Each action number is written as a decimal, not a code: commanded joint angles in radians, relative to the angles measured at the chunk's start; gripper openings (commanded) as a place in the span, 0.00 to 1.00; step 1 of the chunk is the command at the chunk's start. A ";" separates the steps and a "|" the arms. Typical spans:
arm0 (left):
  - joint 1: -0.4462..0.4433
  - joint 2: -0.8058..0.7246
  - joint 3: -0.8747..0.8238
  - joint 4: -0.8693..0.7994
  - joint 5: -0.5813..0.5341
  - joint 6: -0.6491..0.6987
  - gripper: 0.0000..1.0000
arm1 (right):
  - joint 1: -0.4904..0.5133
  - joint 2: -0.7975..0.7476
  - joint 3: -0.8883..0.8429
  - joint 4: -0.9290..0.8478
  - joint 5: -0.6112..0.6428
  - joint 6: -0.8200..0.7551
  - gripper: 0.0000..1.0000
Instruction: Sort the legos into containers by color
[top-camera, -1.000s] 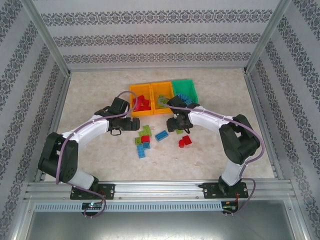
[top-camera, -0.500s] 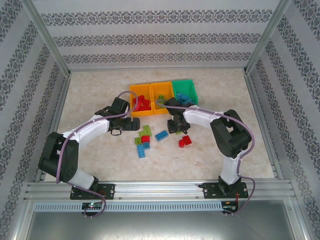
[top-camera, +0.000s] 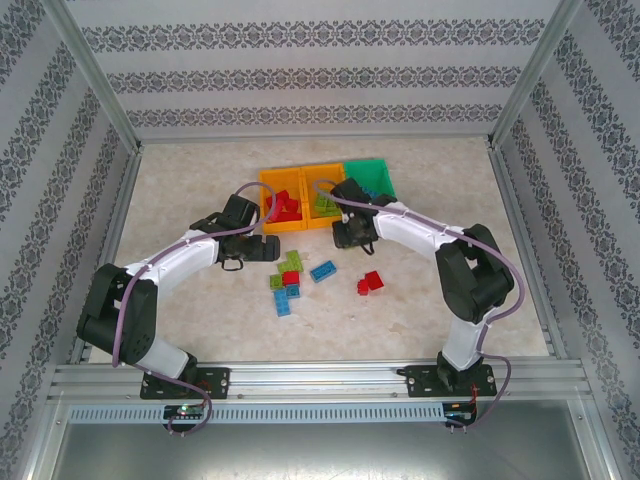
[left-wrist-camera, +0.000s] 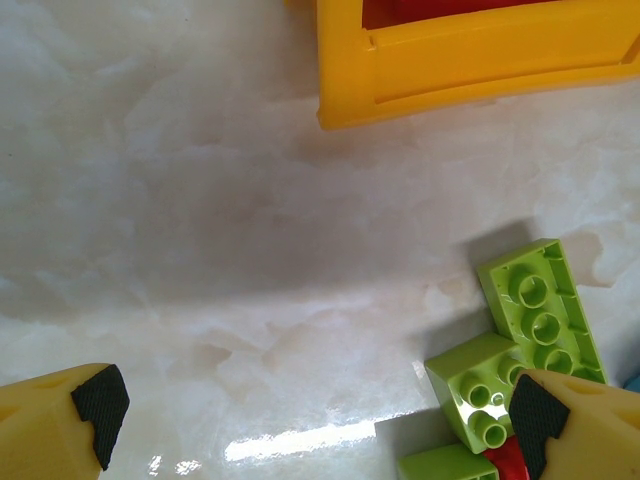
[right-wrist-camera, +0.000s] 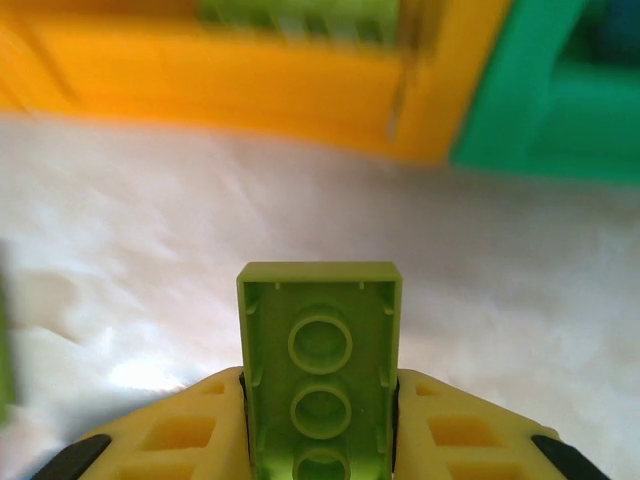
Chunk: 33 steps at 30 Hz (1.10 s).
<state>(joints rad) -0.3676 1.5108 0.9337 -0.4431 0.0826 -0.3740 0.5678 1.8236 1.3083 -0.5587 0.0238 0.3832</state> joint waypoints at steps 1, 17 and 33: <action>-0.014 0.014 0.021 0.018 0.006 0.006 1.00 | -0.026 -0.001 0.100 0.048 -0.049 0.050 0.27; -0.020 0.005 0.012 0.024 0.001 0.003 1.00 | -0.072 0.355 0.562 -0.081 0.025 0.118 0.31; -0.133 0.122 0.136 -0.075 -0.013 0.009 1.00 | -0.080 0.367 0.631 -0.113 -0.027 0.109 0.72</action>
<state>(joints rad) -0.4709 1.6070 1.0233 -0.4633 0.0952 -0.3737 0.4866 2.2135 1.9255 -0.6521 0.0101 0.4931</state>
